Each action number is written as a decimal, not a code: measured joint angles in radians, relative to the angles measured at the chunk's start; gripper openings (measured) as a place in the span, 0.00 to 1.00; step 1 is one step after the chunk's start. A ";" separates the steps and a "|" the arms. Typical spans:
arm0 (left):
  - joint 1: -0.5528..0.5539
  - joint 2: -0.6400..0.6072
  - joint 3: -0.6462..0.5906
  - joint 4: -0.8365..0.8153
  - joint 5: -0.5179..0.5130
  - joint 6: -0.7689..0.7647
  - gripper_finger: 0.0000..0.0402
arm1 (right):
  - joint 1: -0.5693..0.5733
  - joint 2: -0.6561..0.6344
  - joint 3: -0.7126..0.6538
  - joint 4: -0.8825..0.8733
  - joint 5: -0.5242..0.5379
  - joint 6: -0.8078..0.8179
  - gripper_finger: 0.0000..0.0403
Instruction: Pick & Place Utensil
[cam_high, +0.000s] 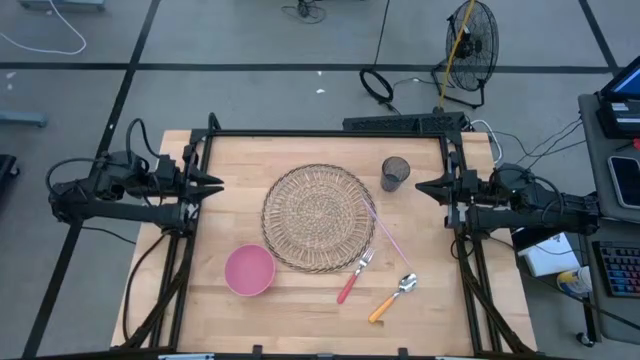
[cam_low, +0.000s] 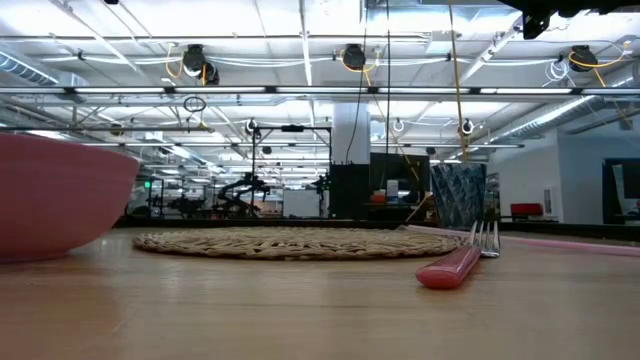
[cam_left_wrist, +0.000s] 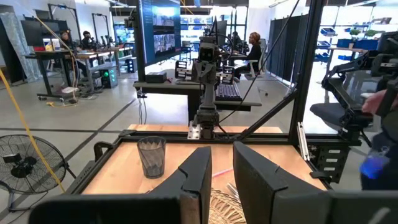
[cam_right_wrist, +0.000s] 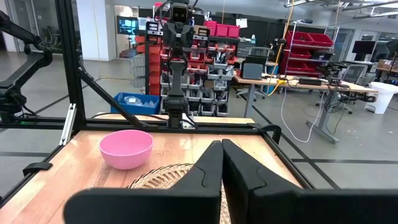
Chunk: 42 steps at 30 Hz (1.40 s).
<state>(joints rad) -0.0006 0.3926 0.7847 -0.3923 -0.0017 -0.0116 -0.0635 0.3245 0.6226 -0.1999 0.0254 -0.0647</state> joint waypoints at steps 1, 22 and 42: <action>0.000 0.000 0.000 0.000 0.000 0.000 0.18 | 0.000 0.000 0.000 0.000 0.000 0.000 0.00; 0.000 0.000 0.000 0.000 0.000 0.000 0.18 | 0.000 0.000 0.000 0.001 0.000 0.204 0.00; 0.000 0.004 0.001 0.056 -0.050 0.134 0.18 | 0.000 0.038 -0.002 0.001 0.002 0.306 0.00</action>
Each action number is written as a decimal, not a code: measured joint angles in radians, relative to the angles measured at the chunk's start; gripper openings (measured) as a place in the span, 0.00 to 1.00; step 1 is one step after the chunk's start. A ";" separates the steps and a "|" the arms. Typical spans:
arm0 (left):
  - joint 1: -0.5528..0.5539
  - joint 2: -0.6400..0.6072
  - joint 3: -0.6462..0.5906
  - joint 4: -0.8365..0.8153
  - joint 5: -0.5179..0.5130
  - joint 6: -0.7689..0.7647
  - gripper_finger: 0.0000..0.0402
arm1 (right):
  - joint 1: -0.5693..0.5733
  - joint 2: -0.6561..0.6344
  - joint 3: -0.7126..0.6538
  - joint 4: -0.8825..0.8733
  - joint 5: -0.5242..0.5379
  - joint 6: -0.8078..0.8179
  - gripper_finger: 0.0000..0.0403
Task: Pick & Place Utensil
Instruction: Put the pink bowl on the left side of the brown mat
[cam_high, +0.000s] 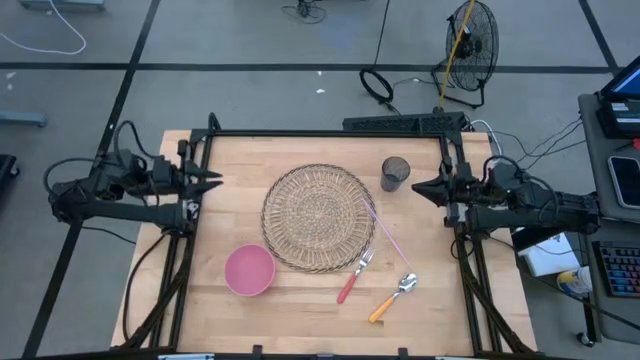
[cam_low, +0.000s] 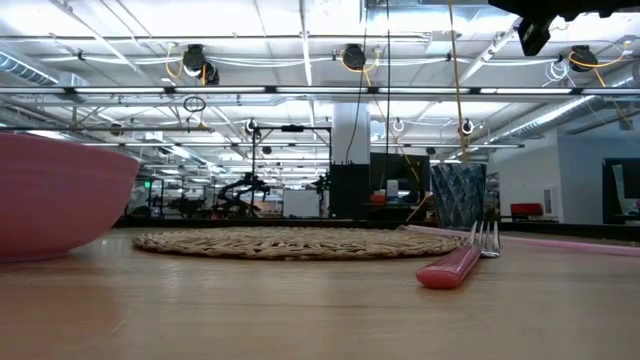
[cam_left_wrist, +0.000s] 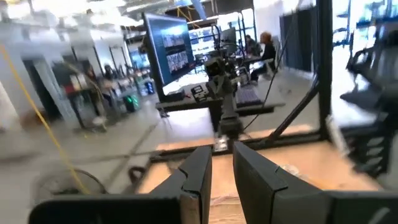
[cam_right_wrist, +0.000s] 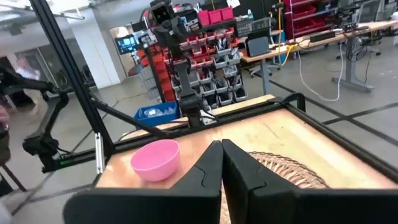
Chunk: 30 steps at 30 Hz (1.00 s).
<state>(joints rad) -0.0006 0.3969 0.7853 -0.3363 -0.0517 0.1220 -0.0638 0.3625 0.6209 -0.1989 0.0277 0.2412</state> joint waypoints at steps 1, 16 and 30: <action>0.000 0.001 0.000 0.000 0.007 -0.088 0.18 | 0.000 0.007 0.000 0.000 0.001 -0.014 0.00; -0.001 0.124 -0.193 0.065 0.010 -0.395 0.18 | 0.000 0.188 0.000 0.066 -0.037 -0.157 0.00; -0.005 0.236 -0.287 0.381 -0.004 -0.425 0.18 | 0.000 0.175 0.000 0.135 -0.167 -0.285 0.05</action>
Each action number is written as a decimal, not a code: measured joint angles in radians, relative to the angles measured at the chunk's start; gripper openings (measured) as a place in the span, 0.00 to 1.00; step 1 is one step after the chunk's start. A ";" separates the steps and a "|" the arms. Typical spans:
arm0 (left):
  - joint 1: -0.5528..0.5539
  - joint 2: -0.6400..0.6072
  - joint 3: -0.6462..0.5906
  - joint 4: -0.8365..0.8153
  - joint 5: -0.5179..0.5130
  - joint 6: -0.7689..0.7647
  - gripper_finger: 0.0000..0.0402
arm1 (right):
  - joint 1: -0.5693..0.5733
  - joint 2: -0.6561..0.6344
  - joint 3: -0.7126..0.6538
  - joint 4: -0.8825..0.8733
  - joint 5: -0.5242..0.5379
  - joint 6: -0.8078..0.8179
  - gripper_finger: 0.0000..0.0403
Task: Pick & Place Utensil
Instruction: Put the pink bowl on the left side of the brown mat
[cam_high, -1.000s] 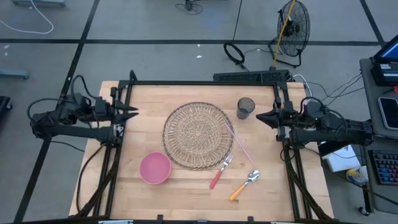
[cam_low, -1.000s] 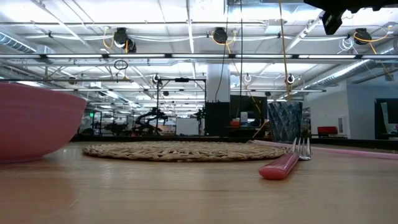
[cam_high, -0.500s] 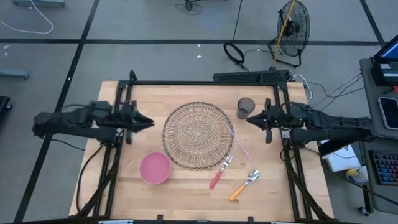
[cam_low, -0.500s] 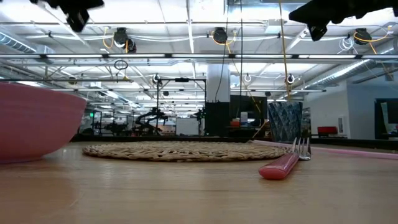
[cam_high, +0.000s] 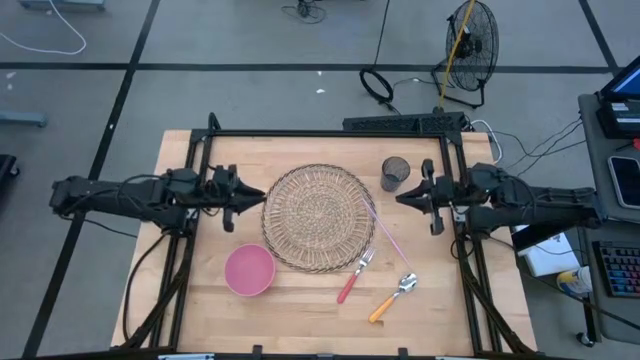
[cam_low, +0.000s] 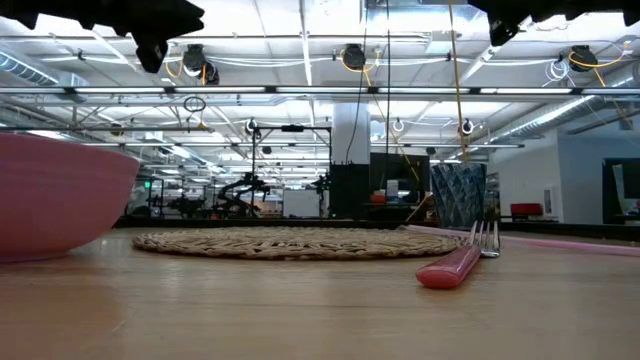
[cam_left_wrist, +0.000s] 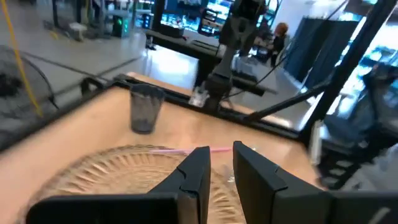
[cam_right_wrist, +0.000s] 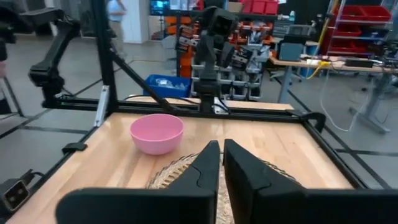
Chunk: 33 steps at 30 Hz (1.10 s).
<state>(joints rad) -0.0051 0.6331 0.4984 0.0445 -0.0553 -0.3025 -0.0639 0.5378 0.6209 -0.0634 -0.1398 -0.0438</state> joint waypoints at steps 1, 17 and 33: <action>0.000 0.000 0.000 0.002 0.029 0.005 0.18 | 0.000 -0.001 0.000 -0.001 -0.021 -0.008 0.06; -0.287 0.021 0.000 -0.047 -0.237 0.442 0.18 | 0.000 -0.007 0.000 0.006 -0.091 -0.142 0.39; -0.325 0.037 0.091 -0.332 -0.331 0.272 0.55 | 0.000 -0.005 0.000 -0.029 0.037 -0.208 0.45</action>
<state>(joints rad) -0.3305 0.6700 0.5894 -0.2877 -0.3863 -0.0309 -0.0635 0.5327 0.6209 -0.0921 -0.1028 -0.2515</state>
